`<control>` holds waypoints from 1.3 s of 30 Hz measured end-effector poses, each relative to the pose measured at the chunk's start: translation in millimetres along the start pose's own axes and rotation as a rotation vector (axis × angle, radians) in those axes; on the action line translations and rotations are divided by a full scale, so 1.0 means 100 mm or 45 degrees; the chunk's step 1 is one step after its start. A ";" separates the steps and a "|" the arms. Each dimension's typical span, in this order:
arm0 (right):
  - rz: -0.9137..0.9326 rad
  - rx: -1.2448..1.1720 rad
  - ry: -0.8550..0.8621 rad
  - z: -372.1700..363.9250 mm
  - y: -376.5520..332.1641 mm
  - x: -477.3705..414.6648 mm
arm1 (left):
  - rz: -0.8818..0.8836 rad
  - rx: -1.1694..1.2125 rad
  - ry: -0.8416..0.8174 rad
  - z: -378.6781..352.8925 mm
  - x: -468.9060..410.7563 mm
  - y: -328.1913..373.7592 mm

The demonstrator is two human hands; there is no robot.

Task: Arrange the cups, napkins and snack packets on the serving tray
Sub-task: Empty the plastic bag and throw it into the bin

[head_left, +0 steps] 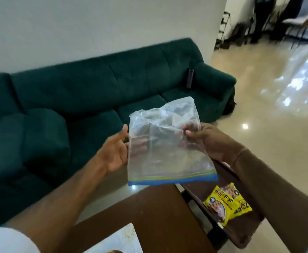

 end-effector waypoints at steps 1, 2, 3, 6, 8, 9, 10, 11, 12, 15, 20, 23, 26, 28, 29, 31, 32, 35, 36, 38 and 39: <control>0.036 0.009 -0.010 -0.21 -0.13 -0.01 | -0.022 -0.010 -0.028 -0.01 0.17 0.10; 0.076 0.052 -0.002 -0.44 -0.27 -0.01 | -0.076 -0.035 -0.014 0.01 0.37 0.25; 0.123 0.123 0.031 -0.66 -0.40 0.00 | -0.161 -0.037 0.042 0.04 0.56 0.42; 0.304 0.417 0.191 -1.24 -0.75 0.08 | -0.443 -0.026 0.415 0.35 1.19 0.93; 0.446 0.581 0.190 -1.71 -1.00 0.18 | -0.597 -0.040 0.503 0.53 1.69 1.25; 0.508 0.644 0.154 -1.97 -1.10 0.24 | -0.656 -0.050 0.515 0.62 1.94 1.39; 0.561 0.710 0.115 -2.23 -1.20 0.30 | -0.713 -0.083 0.522 0.70 2.20 1.55; 0.598 0.796 0.093 -2.44 -1.28 0.36 | -0.768 -0.129 0.527 0.74 2.40 1.68; 0.622 0.909 0.079 -2.68 -1.36 0.41 | -0.827 -0.201 0.544 0.80 2.64 1.83; 0.612 1.321 0.060 -3.32 -1.53 0.52 | -0.976 -0.478 0.614 0.89 3.33 2.23; 0.805 1.856 0.116 -4.21 -1.88 0.69 | -1.069 -0.964 0.933 0.96 4.35 2.68; 0.946 1.897 0.144 -4.64 -2.03 0.79 | -1.156 -1.295 1.127 0.92 4.82 2.86; 1.065 1.942 0.054 -5.09 -2.10 0.89 | -1.312 -1.662 0.977 0.58 5.08 3.00; 1.134 1.945 -0.059 -5.41 -2.11 0.95 | -1.091 -1.877 0.820 0.38 5.05 3.01; 1.168 1.927 -0.114 -5.56 -2.11 0.99 | -0.950 -1.937 0.787 0.32 5.02 3.00; 1.243 1.844 -0.159 -5.79 -2.13 1.05 | -0.818 -1.863 0.779 0.32 5.01 3.01; 1.284 1.786 -0.119 -5.86 -2.13 1.06 | -0.820 -1.723 0.806 0.39 5.05 3.04; 1.211 1.444 0.157 -5.84 -2.07 1.01 | -0.894 -1.191 0.841 0.69 5.24 3.03; 1.069 1.234 0.163 -5.78 -1.97 0.95 | -0.915 -1.019 0.796 0.78 5.30 2.99; 0.612 0.699 -0.038 -5.76 -1.57 0.78 | -0.937 -0.722 0.754 0.96 5.42 2.87; 0.389 0.471 -0.177 -5.82 -1.32 0.72 | -0.947 -0.603 0.746 1.04 5.47 2.81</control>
Point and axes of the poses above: each hand's wrist, its own x-axis away from the middle knuckle, its own z-axis out of the back of the hand, y = z × x, the point moved 7 cm from there along -x, towards the middle knuckle
